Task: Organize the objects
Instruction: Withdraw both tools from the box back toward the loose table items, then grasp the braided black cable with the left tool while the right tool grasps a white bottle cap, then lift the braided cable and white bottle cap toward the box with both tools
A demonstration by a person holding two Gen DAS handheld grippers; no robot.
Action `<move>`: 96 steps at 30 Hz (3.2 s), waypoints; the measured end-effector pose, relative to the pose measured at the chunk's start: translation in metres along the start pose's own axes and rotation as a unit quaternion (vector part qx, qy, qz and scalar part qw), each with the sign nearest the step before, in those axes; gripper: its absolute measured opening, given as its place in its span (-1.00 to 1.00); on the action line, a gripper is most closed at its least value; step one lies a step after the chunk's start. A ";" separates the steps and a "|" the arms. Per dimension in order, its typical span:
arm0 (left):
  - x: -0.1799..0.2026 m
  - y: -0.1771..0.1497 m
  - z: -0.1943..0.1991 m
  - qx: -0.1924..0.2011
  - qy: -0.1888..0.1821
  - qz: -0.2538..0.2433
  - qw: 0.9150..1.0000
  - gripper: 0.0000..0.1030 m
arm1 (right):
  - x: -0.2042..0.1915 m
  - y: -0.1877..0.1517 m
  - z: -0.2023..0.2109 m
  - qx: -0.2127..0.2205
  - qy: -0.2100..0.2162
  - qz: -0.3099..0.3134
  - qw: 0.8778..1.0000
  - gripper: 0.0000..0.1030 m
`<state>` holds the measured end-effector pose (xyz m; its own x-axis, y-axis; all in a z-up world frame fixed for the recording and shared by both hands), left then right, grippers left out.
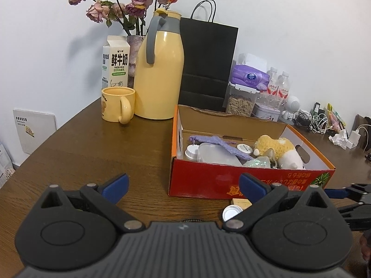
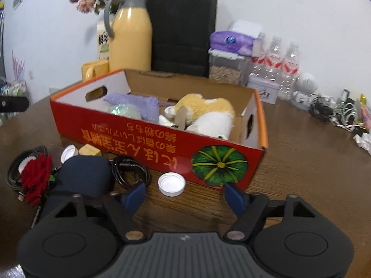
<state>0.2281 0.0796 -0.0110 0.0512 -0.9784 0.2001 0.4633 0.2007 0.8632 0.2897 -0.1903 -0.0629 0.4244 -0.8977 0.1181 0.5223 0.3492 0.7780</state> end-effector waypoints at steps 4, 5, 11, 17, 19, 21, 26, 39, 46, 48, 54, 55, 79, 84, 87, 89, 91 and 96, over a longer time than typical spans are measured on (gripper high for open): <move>-0.002 0.000 -0.003 -0.003 0.001 0.002 1.000 1.00 | -0.002 0.003 -0.019 -0.021 0.010 -0.001 1.000 0.02; -0.003 0.000 -0.004 -0.003 0.002 0.003 1.000 1.00 | -0.002 0.003 -0.021 -0.022 0.012 -0.003 1.000 0.02; -0.004 0.000 -0.008 -0.004 0.002 0.007 1.000 1.00 | 0.004 0.003 -0.027 -0.013 0.029 -0.025 0.999 0.03; -0.003 -0.004 -0.011 -0.012 0.002 0.010 1.000 1.00 | 0.005 0.002 -0.027 -0.001 0.041 -0.028 0.999 -0.46; -0.003 -0.005 -0.012 -0.013 0.003 0.011 1.000 1.00 | 0.006 0.001 -0.026 0.002 0.041 -0.029 0.999 -0.46; -0.003 -0.004 -0.013 -0.014 0.004 0.011 1.000 1.00 | 0.006 0.001 -0.026 0.004 0.039 -0.029 0.999 -0.47; -0.003 -0.004 -0.012 -0.015 0.004 0.011 1.000 1.00 | 0.007 -0.001 -0.023 0.010 0.034 -0.032 0.999 -0.47; 0.002 -0.010 -0.005 -0.022 0.004 0.007 1.000 1.00 | 0.007 -0.006 0.010 0.068 0.015 -0.037 0.997 -0.47; 0.009 -0.024 -0.003 -0.058 -0.007 -0.005 0.998 1.00 | 0.003 -0.013 0.026 0.090 0.010 -0.034 0.995 -0.47; 0.008 -0.029 0.000 -0.067 -0.007 -0.005 0.998 1.00 | 0.002 -0.015 0.028 0.091 0.010 -0.034 0.995 -0.47; 0.002 -0.046 0.005 -0.098 0.001 -0.007 0.995 1.00 | 0.000 -0.016 0.030 0.094 0.014 -0.031 0.995 -0.47; 0.002 -0.048 0.007 -0.102 0.001 -0.011 0.995 1.00 | 0.000 -0.016 0.031 0.094 0.014 -0.031 0.995 -0.47; 0.022 -0.071 -0.021 -0.134 0.038 -0.071 0.988 1.00 | -0.001 -0.017 0.029 0.092 0.023 -0.035 0.995 -0.47; 0.017 -0.073 -0.012 -0.126 0.028 -0.072 0.989 0.91 | -0.001 -0.017 0.030 0.092 0.023 -0.035 0.995 -0.47; 0.012 -0.072 -0.007 -0.119 0.023 -0.058 0.991 0.83 | -0.001 -0.017 0.030 0.092 0.023 -0.035 0.995 -0.47; 0.010 -0.073 -0.002 -0.116 0.022 -0.056 0.991 0.81 | -0.001 -0.017 0.030 0.091 0.023 -0.035 0.995 -0.47; 0.008 -0.073 0.002 -0.112 0.022 -0.059 0.992 0.78 | -0.002 -0.017 0.029 0.090 0.022 -0.035 0.995 -0.47; 0.006 -0.068 0.013 -0.091 0.025 -0.061 0.994 0.78 | -0.002 -0.017 0.028 0.088 0.021 -0.033 0.995 -0.47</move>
<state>0.1855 0.0609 -0.0627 0.0262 -0.9971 0.0718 0.6211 0.0725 0.7803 0.2590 -0.2022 -0.0591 0.4254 -0.9041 0.0401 0.4143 0.2340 0.8796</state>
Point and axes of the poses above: each gripper's, at about its wrist camera, not at the fingertips, and z roughly against the way its jaws point, x to its right, y to its top, the point moved 3 cm from there along -z, roughly the way its jaws point, and after that the axes turned 4 degrees about z, right-handed, at the moved point
